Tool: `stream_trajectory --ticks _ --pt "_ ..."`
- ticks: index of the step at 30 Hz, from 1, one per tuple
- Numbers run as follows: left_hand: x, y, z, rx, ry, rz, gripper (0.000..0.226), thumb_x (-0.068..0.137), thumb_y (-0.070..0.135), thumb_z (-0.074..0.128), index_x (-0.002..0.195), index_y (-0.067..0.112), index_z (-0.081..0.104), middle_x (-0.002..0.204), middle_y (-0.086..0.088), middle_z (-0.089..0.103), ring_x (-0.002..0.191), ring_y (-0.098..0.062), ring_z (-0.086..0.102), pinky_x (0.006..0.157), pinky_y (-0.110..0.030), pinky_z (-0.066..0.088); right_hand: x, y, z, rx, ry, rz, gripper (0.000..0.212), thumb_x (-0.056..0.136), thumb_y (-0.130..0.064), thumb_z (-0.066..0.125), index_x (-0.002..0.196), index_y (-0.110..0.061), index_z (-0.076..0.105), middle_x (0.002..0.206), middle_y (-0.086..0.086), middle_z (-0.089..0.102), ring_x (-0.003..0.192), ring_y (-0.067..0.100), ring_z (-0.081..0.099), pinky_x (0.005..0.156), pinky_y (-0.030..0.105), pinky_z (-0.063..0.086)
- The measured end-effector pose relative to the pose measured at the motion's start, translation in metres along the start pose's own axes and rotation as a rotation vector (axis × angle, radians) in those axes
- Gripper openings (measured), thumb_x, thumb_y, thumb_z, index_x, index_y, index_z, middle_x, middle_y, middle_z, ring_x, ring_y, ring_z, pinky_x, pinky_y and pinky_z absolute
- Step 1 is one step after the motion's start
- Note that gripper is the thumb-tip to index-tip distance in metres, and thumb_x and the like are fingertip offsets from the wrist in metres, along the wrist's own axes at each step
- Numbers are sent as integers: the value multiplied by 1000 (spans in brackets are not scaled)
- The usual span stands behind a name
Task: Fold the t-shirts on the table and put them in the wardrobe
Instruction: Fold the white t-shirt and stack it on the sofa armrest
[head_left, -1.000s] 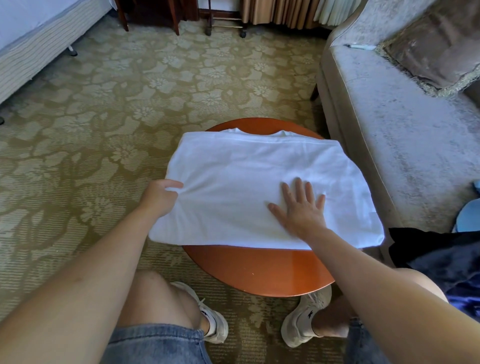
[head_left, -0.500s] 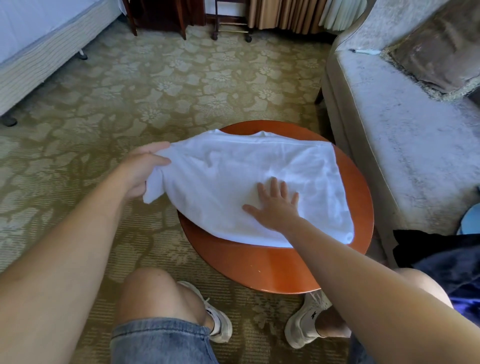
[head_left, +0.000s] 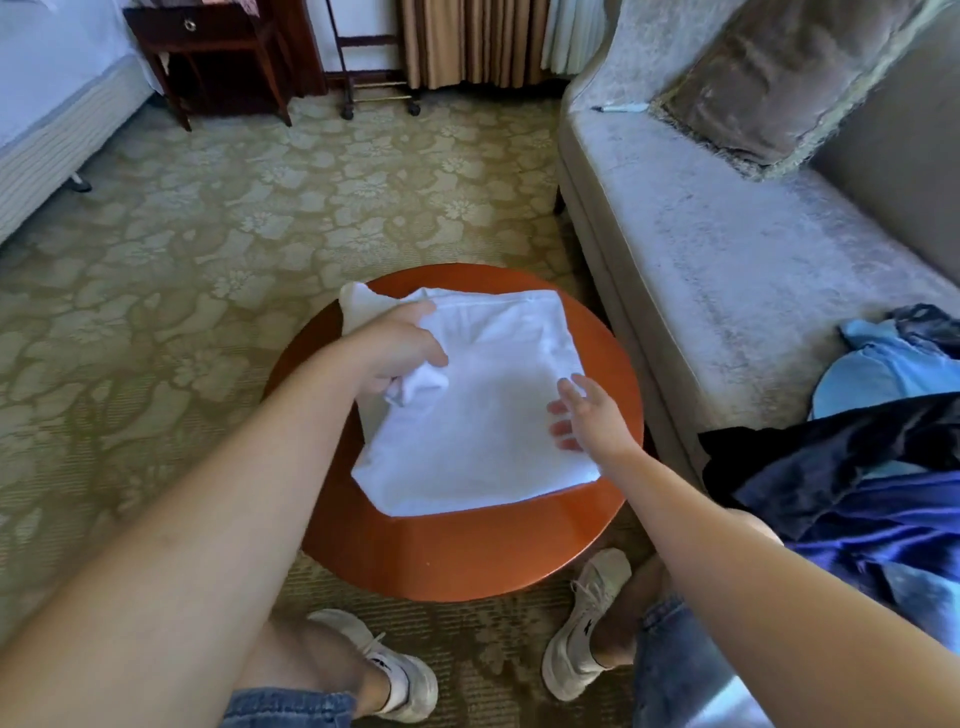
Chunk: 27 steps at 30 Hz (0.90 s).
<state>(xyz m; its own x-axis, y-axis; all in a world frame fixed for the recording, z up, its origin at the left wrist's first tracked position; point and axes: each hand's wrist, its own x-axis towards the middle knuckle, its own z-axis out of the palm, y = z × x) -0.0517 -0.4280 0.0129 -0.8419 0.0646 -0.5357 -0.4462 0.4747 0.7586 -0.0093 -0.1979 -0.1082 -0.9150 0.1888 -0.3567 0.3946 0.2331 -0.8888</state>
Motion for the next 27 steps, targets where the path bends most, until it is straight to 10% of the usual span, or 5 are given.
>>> stream_trajectory --ticks 4,11,15,22,27 --pt "8 22 53 101 -23 -40 82 85 2 61 153 24 22 40 3 55 66 -32 58 54 -26 34 5 3 -14 207 -124 150 60 96 -65 30 136 -22 43 109 4 65 94 22 68 73 28 57" --pt "9 38 125 194 -118 -67 71 91 -1 50 152 20 20 77 -12 57 38 -18 54 44 -18 40 13 5 -25 353 -250 208 50 97 -64 29 114 -21 46 114 14 63 100 30 65 90 40 54" --pt "15 34 136 -68 -241 -69 86 90 4 62 156 23 9 130 -6 53 93 -20 71 78 -33 59 18 9 -30 352 -280 220 80 82 -77 43 136 -18 51 134 11 59 120 27 59 108 47 42" --pt "28 -22 81 289 159 -52 56 92 17 55 146 20 38 125 -6 57 106 -24 61 86 -34 52 18 12 -29 123 -212 123 75 84 -19 72 149 -17 34 143 8 47 118 29 57 104 45 47" --pt "20 -86 85 774 130 -130 90 91 59 49 156 20 0 163 -3 -6 150 -28 -3 118 -49 10 17 2 -31 -243 -244 46 72 87 -2 65 150 -16 33 133 11 47 115 27 54 84 29 44"
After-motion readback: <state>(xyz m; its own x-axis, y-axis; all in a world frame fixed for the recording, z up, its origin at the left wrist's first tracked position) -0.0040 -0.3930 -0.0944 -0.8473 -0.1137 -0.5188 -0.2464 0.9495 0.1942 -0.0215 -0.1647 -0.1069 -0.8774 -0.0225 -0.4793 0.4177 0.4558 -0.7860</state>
